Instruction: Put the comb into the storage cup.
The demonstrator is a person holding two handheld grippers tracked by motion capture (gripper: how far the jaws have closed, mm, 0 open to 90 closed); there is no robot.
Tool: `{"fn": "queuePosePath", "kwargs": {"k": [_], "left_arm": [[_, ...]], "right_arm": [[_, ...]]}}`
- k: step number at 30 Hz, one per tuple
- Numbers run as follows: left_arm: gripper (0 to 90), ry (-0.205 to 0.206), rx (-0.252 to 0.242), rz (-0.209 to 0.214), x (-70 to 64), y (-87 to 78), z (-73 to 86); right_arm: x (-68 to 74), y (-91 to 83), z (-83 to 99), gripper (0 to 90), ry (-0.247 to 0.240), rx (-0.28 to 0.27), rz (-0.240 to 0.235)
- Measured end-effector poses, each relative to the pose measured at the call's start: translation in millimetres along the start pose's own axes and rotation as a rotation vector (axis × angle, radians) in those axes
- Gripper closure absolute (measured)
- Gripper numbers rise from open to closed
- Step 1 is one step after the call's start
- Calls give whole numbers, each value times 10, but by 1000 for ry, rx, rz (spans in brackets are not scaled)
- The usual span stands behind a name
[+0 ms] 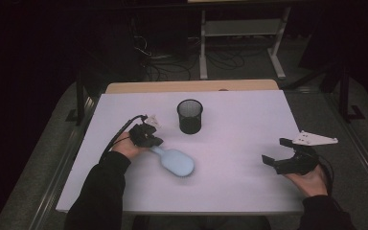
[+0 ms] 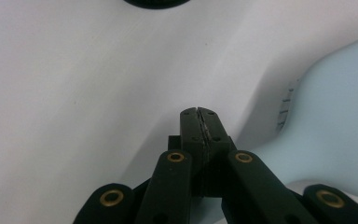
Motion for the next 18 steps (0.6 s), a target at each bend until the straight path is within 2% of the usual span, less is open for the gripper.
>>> {"fn": "queuePosePath", "kwargs": {"k": [18], "left_arm": [[900, 6, 33, -14, 12, -117, 174]], "right_arm": [[1, 7, 4, 0, -1, 2, 0]]}}
Point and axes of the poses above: each handheld gripper's, and its own axes: y roughly forward along the jaws, z roughly out of its underside, x roughly to its left, the point moved 3 cm from there along y, roughly forward along the jaws, and after that the axes turned 8 degrees about -y, right-handed, at the moved point
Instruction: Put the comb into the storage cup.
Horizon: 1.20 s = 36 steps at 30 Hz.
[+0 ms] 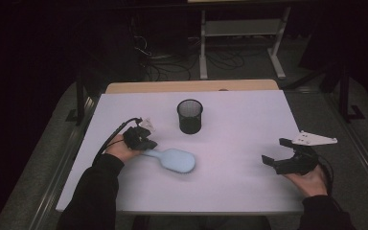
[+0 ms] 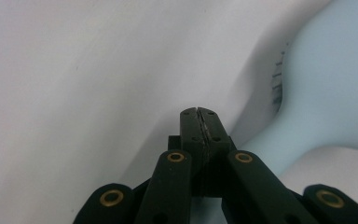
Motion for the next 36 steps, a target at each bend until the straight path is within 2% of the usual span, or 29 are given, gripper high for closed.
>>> {"fn": "queuePosePath", "kwargs": {"k": [15, 27, 36], "left_arm": [[900, 23, 20, -6, -42, -119, 116], [900, 54, 38, -3, -110, -169, 180], [900, 60, 55, 7, -149, -184, 245]], "right_arm": [[1, 3, 1, 0, -1, 2, 0], [3, 3, 0, 0, -2, 3, 1], [2, 3, 1, 0, -1, 3, 2]]}}
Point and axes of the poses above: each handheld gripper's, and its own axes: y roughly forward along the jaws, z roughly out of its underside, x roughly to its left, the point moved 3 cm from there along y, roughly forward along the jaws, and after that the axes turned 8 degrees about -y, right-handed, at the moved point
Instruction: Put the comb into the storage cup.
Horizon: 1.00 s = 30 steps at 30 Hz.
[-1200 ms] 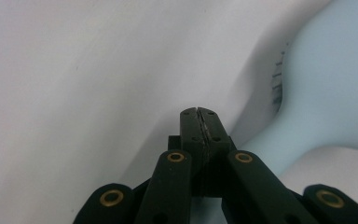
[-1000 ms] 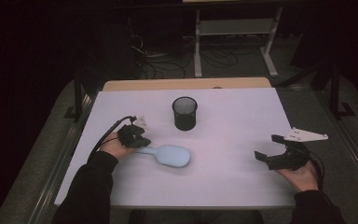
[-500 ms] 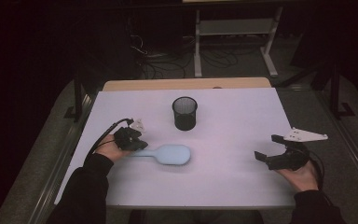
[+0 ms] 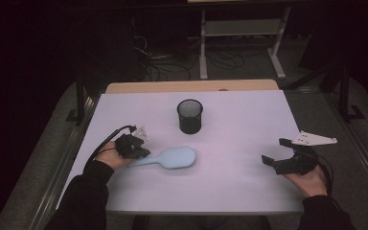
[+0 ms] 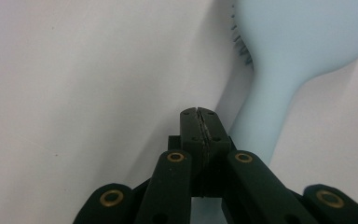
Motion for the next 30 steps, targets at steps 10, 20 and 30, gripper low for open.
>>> {"fn": "queuePosePath", "kwargs": {"k": [10, 20, 30], "left_arm": [[900, 22, 12, 9, -60, -64, 49], [900, 25, -8, 2, -72, -219, 119], [900, 52, -29, 20, -105, -398, 133]], "right_arm": [[2, 0, 0, 0, -1, 2, 0], [3, 4, 1, 0, 0, 4, 0], [0, 2, 3, 0, 2, 3, 2]]}}
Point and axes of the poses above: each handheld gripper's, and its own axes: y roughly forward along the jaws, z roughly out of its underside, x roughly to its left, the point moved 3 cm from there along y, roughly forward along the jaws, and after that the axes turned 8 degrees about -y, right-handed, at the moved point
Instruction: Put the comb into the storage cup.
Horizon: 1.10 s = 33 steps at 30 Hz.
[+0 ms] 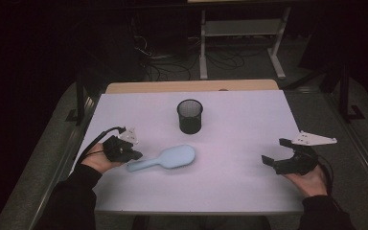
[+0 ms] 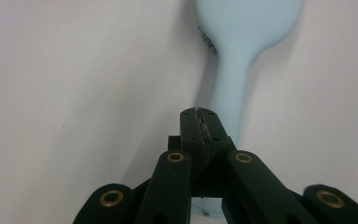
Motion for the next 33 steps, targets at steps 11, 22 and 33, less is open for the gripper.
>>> {"fn": "queuePosePath", "kwargs": {"k": [11, 22, 33], "left_arm": [[747, 5, -82, 51, -27, -198, -82], [470, 28, -122, 82, -82, -240, -176], [275, 34, -135, 155, -117, -153, -258]], "right_arm": [[1, 3, 2, 0, 0, 3, 0], [2, 4, 2, 0, -1, 4, -1], [0, 5, 5, 0, 0, 3, -6]]}}
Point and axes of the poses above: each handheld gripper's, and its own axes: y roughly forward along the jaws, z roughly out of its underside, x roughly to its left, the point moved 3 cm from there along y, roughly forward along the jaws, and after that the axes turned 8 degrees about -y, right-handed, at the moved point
